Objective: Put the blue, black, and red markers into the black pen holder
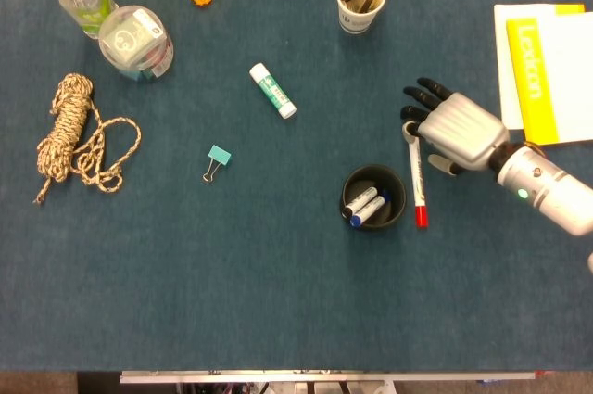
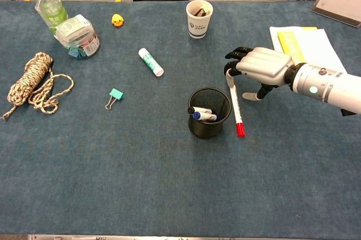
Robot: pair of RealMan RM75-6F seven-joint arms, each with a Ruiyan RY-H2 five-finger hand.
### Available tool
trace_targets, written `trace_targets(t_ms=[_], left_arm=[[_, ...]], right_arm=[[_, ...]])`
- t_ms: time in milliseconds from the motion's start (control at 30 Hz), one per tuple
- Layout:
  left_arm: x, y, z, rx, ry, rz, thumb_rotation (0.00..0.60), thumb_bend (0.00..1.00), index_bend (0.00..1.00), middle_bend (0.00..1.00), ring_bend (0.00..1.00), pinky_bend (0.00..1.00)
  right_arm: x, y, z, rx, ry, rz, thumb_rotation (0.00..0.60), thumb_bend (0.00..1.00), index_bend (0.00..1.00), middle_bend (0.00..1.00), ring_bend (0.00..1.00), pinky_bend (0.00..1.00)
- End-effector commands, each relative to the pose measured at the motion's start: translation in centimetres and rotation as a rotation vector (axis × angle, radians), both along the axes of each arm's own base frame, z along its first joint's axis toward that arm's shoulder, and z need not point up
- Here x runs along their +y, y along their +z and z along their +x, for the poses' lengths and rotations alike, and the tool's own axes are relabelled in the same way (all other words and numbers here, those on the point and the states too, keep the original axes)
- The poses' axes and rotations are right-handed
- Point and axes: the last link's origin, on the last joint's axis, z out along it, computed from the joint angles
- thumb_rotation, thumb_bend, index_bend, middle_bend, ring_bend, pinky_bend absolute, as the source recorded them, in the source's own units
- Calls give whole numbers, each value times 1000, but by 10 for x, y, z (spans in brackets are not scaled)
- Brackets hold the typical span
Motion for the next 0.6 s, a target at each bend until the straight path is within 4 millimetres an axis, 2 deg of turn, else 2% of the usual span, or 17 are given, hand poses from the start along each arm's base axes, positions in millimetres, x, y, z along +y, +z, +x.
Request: trace_targets(t_ms=[33, 400, 600], left_arm=[[0, 0, 0, 1, 0, 1, 600, 470, 265, 308, 282, 128], [-4, 3, -1, 4, 13, 10, 600, 470, 265, 308, 282, 128], [-3, 2, 0, 5, 8, 9, 600, 470, 265, 308, 282, 128]], right_arm=[[-1, -3, 3, -6, 6, -2, 600, 284, 420, 264, 41, 0], [-4, -13, 3, 10, 31, -1, 600, 285, 422, 264, 41, 0], [-4, -15, -1, 5, 29, -3, 600, 297, 454, 272, 41, 0]])
